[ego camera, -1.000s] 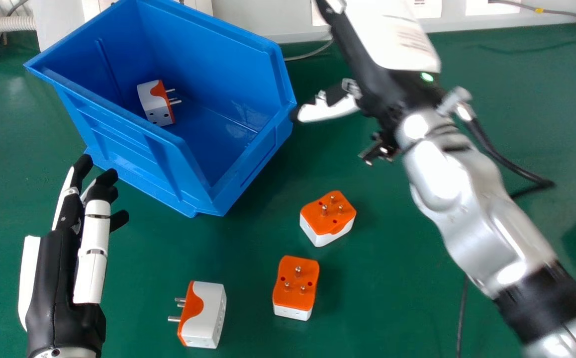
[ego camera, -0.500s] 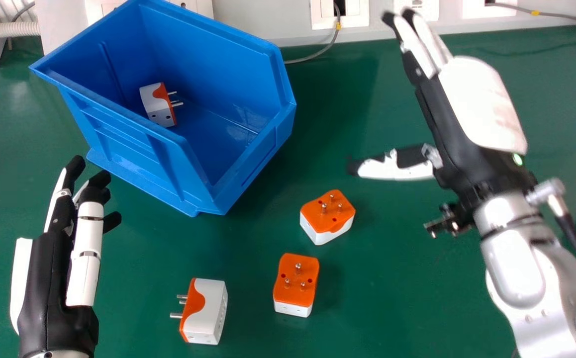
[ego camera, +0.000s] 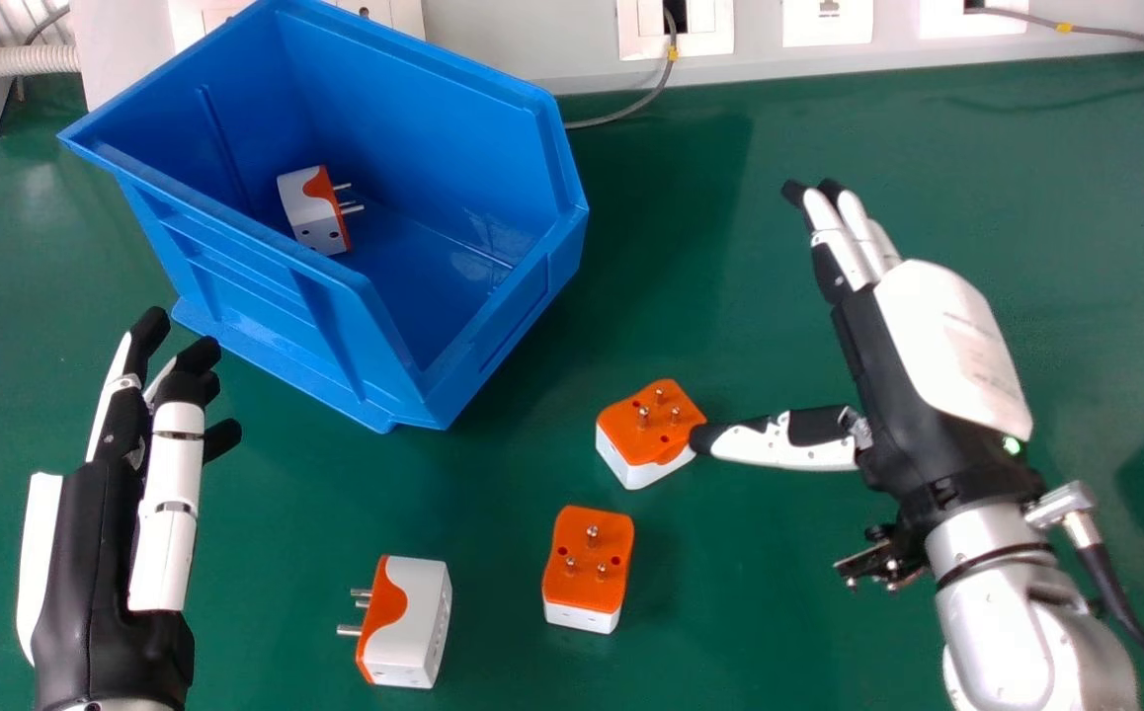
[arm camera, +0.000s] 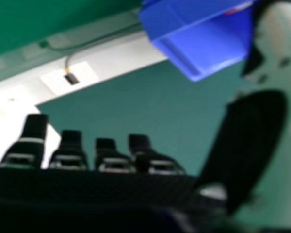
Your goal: Pick all objects and put in blue box
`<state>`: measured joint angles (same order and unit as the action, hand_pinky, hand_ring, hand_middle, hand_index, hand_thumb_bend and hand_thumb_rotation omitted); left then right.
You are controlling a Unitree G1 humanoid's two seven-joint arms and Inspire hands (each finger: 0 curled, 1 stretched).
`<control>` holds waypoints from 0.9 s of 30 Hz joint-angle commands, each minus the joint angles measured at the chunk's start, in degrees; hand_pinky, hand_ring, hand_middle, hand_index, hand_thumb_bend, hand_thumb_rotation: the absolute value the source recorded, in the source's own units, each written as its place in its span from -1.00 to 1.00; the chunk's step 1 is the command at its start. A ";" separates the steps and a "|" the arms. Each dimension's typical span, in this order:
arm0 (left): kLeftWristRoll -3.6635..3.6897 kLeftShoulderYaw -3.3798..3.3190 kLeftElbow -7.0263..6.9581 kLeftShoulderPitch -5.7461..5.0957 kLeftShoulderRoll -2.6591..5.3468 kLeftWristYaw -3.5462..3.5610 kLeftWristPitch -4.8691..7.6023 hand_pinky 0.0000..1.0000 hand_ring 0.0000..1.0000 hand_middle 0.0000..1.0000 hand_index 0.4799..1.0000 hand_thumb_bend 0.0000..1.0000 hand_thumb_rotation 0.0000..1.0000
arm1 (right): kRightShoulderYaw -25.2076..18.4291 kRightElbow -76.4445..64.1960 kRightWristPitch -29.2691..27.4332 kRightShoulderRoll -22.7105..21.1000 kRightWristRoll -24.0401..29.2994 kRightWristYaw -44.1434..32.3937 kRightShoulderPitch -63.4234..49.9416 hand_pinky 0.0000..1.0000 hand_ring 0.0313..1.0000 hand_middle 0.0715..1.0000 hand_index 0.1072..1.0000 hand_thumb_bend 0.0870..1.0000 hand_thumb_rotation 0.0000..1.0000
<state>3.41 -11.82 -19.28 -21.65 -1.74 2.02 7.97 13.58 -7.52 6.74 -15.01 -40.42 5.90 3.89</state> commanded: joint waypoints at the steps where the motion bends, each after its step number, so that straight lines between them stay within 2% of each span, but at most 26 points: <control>1: 0.37 -0.44 -2.00 -0.45 -0.70 0.08 -0.02 0.65 0.80 0.79 0.78 -0.49 0.80 | 0.10 1.26 -1.57 -0.56 0.52 -0.09 0.82 0.72 0.92 1.00 0.87 0.21 -0.40; 5: 0.30 -0.28 -2.63 -0.65 -0.64 0.20 -0.51 0.65 0.80 0.79 0.77 -0.49 0.80 | 0.47 5.53 -4.78 -2.57 1.79 -1.61 2.25 0.70 0.91 0.99 0.86 0.23 -0.42; 7: 0.23 -0.20 -2.91 -0.75 -0.60 0.28 -0.70 0.65 0.80 0.79 0.77 -0.49 0.80 | 0.69 7.50 -6.01 -3.40 2.09 -2.20 3.10 0.68 0.90 0.98 0.84 0.24 -0.52; 14: 0.00 -0.08 -3.70 -0.93 -0.67 0.39 -1.48 0.65 0.80 0.79 0.76 -0.50 0.80 | 2.35 13.80 -7.18 -4.35 0.93 -2.70 6.36 0.66 0.87 0.96 0.82 0.24 -0.63; 19: -0.03 0.01 -4.42 -1.02 -0.77 0.52 -2.11 0.65 0.80 0.79 0.76 -0.49 0.80 | 3.76 17.72 -5.16 -2.94 0.05 -1.93 8.87 0.65 0.85 0.94 0.81 0.25 -0.65; 23: -0.01 -0.07 -4.27 -0.81 -0.89 0.55 -2.25 0.65 0.80 0.79 0.76 -0.49 0.80 | 4.56 20.18 -2.17 -1.03 -0.34 -1.37 10.63 0.64 0.84 0.92 0.79 0.25 -0.65; 27: -0.20 0.18 -4.27 -0.66 -0.94 0.40 -2.35 0.65 0.80 0.78 0.76 -0.48 0.80 | 5.01 22.25 1.35 0.88 -0.82 -1.56 12.90 0.63 0.83 0.90 0.78 0.25 -0.64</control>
<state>3.36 -11.71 -21.94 -22.31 -2.29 2.47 5.29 18.68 14.84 7.21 -14.65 -40.58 3.51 14.47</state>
